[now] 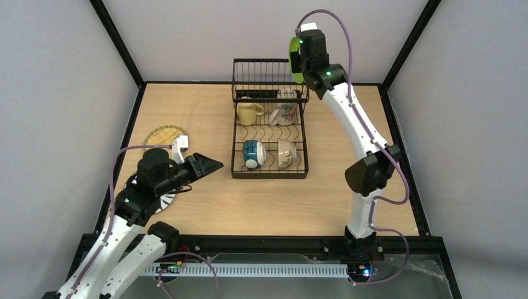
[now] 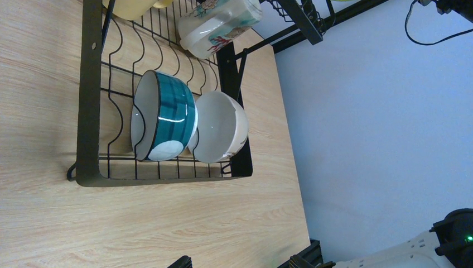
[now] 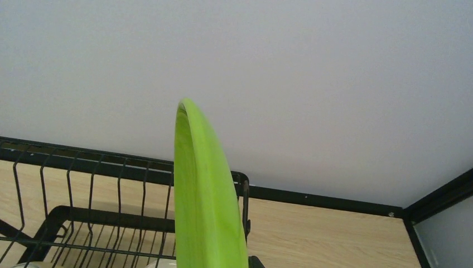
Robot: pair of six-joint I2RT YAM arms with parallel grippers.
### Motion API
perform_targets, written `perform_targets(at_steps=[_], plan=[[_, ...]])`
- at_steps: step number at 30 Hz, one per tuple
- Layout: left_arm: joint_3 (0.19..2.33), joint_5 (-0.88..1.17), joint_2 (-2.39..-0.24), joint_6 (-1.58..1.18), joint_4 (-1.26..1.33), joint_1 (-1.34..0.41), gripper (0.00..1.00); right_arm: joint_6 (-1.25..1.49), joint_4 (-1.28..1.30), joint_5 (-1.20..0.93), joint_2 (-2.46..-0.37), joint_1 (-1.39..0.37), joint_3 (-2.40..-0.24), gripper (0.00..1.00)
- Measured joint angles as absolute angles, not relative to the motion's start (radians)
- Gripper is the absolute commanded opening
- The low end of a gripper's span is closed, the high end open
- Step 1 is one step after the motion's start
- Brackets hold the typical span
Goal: Load the mixed dishes into the dish rack
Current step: Insert the plate into the dish rack.
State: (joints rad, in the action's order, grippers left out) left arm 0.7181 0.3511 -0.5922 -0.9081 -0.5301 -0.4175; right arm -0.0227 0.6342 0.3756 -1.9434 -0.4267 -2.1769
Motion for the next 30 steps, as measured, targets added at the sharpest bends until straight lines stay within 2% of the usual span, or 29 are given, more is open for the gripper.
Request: perform_targets(at_steps=[12, 30], plan=[[0.717, 0.36, -0.584, -0.908, -0.53, -0.418, 0.99, -0.049, 0.634, 0.598, -1.947, -0.492, -2.18, 0.0], [0.719, 0.367, -0.633, -0.871, -0.53, -0.414, 0.99, -0.023, 0.63, 0.643, -2.022, -0.493, -2.181, 0.0]])
